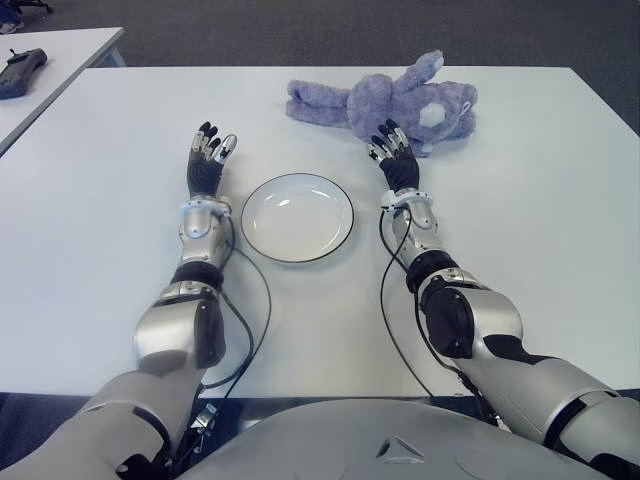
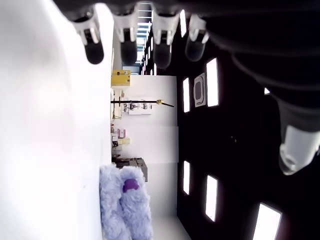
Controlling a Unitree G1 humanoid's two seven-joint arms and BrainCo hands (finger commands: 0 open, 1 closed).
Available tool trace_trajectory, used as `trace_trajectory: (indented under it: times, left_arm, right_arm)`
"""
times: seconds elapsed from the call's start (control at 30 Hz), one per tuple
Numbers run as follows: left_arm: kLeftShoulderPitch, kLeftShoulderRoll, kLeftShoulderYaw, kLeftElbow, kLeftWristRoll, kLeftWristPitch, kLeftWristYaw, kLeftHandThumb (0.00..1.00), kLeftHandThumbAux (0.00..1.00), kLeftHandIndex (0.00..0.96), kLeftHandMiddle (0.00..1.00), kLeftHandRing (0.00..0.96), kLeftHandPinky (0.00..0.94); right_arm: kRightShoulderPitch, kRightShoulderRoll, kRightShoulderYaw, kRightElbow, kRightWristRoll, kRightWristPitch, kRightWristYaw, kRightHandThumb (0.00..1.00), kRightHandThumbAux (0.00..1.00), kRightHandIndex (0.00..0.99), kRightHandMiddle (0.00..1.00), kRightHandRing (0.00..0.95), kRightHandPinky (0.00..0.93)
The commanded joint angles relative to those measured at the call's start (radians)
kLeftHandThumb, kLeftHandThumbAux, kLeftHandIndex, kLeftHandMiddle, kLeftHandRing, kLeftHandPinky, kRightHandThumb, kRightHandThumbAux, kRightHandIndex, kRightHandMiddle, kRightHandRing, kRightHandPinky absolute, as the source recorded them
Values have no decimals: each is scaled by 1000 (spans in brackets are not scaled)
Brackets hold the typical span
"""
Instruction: Put the doll into the plate.
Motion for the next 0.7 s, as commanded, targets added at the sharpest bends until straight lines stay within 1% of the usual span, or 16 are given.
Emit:
trace_trajectory:
  times: [0.03, 0.13, 0.17, 0.23, 0.37, 0.43, 0.63, 0.7]
  left_arm:
    - [257, -162, 8, 154, -21, 24, 33, 40, 535, 57, 94, 76, 73]
    - [258, -163, 9, 154, -22, 21, 31, 41, 537, 57, 94, 76, 73]
    - [257, -164, 12, 154, -25, 19, 28, 44, 542, 57, 94, 76, 71]
    - [257, -165, 14, 154, -28, 18, 25, 45, 544, 57, 95, 77, 72]
    - [252, -166, 16, 156, -29, 29, 28, 43, 545, 55, 96, 79, 72]
    - [250, -167, 16, 156, -30, 32, 29, 42, 550, 53, 95, 78, 71]
    - [245, -169, 19, 157, -32, 33, 25, 37, 545, 50, 92, 76, 69]
    - [242, -170, 21, 157, -34, 36, 24, 37, 548, 50, 92, 75, 70]
  right_arm:
    - [178, 74, 16, 109, -19, 29, -41, 350, 892, 41, 95, 115, 164]
    - [168, 78, 19, 107, -19, 14, -41, 338, 892, 41, 96, 116, 165]
    - [159, 79, 20, 105, -18, 6, -39, 301, 881, 41, 102, 122, 172]
    - [148, 79, 21, 104, -16, -3, -36, 264, 872, 42, 106, 127, 180]
    - [129, 73, 23, 104, -15, -7, -39, 220, 858, 43, 111, 133, 189]
    - [106, 66, 26, 101, -18, -9, -48, 201, 853, 45, 113, 137, 200]
    - [75, 54, 35, 101, -24, -1, -70, 195, 852, 44, 112, 140, 196]
    - [54, 42, 41, 102, -32, 10, -81, 194, 847, 42, 111, 137, 188]
